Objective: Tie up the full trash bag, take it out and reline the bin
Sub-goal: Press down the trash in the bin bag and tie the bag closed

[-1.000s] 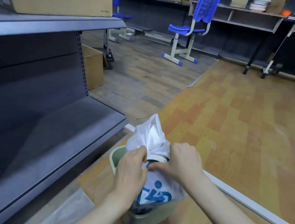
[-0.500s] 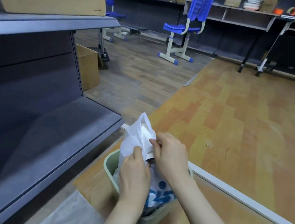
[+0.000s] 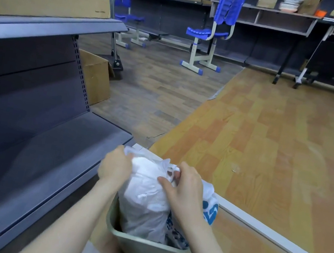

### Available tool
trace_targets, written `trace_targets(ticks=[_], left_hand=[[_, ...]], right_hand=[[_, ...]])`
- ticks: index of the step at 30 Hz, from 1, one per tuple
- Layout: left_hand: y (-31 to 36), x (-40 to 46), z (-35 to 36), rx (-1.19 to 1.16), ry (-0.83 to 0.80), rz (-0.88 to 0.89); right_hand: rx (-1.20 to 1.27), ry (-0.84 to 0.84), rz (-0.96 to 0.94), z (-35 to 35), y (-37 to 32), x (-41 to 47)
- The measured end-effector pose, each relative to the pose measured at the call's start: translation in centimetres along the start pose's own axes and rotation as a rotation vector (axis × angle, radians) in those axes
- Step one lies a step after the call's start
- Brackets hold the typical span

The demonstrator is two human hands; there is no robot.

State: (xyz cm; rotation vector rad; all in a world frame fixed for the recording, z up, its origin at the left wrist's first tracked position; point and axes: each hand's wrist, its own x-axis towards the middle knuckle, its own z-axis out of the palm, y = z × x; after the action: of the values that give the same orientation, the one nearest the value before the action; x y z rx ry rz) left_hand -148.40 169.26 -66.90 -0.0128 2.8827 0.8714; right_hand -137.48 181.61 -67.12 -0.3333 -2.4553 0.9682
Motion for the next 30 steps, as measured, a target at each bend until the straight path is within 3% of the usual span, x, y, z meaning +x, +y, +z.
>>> trace_targets(ticks=[4,9,11,13,14,16,18,22,27,30], left_hand=[[-0.3,0.3,-0.8,0.474,0.29,0.442],[-0.4,0.8,0.5,0.469,0.207,0.591],[-0.7,0.8,0.2,0.458,0.183,0.574],[-1.0,1.3,-0.5,0.363,0.163,0.547],[-1.1,1.5,-0.5,0.32,0.157,0.536],[-1.1,2.1,-0.6,0.216,0.154,0.537],[-0.8,2.3,-0.5,0.182,0.146,0.563],[-0.1,2.6,-0.1,0.123,0.102,0.558],[2.3,1.0,0.9,0.096,0.052,0.606],[1.7,0.3,2.2,-0.022,-0.122,0.714]], right_hand=[[-0.024,-0.011,-0.092,0.7,0.0,0.2],[-0.082,0.105,-0.158,2.6,-0.3,0.2],[-0.185,0.114,-0.226,3.2,-0.3,0.5],[-0.394,-0.032,-0.359,2.9,-0.7,1.6],[-0.443,-0.204,-0.407,2.4,-1.1,2.5],[-0.372,-0.573,-0.442,1.6,-1.0,4.0],[-0.316,-0.751,-0.424,1.4,-1.3,4.7],[-0.387,-0.877,-0.376,1.7,-1.9,4.7],[-0.439,-0.902,-0.276,1.7,-0.4,4.6],[-0.384,-0.86,-0.237,1.3,0.4,4.8]])
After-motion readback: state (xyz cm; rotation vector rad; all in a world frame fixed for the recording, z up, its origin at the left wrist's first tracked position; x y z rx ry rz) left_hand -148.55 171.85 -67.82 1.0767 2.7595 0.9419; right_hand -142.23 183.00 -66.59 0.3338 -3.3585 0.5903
